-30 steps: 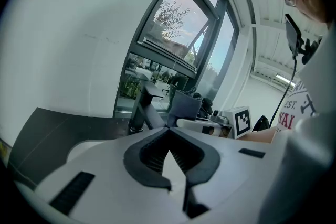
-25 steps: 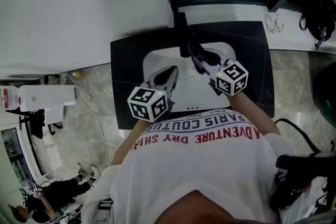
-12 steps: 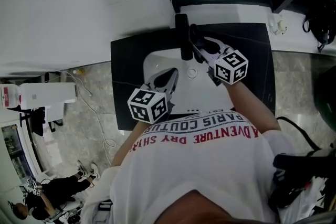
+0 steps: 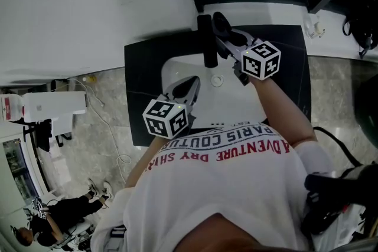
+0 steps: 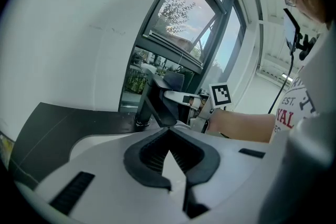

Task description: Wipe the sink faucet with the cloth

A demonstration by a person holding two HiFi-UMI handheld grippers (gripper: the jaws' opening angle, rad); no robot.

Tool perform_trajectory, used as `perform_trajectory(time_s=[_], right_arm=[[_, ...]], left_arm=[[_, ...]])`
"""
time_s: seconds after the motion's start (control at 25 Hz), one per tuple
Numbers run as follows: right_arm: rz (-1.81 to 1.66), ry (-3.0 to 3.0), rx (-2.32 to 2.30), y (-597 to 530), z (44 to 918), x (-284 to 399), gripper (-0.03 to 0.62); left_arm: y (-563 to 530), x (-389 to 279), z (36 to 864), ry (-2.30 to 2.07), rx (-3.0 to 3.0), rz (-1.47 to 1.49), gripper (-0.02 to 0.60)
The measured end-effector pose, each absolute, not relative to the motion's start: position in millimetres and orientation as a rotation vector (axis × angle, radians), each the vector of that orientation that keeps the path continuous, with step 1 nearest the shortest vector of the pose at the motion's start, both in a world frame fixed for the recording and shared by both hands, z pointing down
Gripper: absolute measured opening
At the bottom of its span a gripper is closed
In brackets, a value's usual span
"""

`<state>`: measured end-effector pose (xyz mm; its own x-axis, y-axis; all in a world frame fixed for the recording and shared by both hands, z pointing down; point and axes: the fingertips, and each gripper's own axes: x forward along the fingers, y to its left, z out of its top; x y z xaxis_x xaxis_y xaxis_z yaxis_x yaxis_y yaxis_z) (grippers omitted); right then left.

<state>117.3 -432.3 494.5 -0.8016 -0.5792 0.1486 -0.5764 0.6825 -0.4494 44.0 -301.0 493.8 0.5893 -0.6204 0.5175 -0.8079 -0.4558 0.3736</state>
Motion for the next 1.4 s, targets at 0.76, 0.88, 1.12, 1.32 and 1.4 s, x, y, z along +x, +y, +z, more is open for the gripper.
perform_trajectory(time_s=[0.76,0.88,1.12,1.32,1.4], right_arm=[[-1.101,3.090,-1.258,-461.6,595.3,115.1,0.078],[-1.117,3.112,-1.287,-463.1,602.4,114.6,0.078],[-1.115,3.040,-1.298,-457.8,592.6,123.4,0.078],[-1.117,2.813,-1.128,-427.4,558.0,131.0,0.078],[-1.151,2.694,-1.042,-415.8,549.6,134.4,0.078]], left_arm=[[-301.8,40.2,508.4,-1.140,2.192,0.435,0.002],[-302.4,40.8,507.1,-1.139,2.190,0.430,0.002],[-302.4,45.3,500.4,-1.134,2.205,0.418,0.002],[-301.9,47.7,498.0,-1.132,2.197,0.391,0.002],[-300.3,51.5,497.7,-1.123,2.199,0.388,0.001]])
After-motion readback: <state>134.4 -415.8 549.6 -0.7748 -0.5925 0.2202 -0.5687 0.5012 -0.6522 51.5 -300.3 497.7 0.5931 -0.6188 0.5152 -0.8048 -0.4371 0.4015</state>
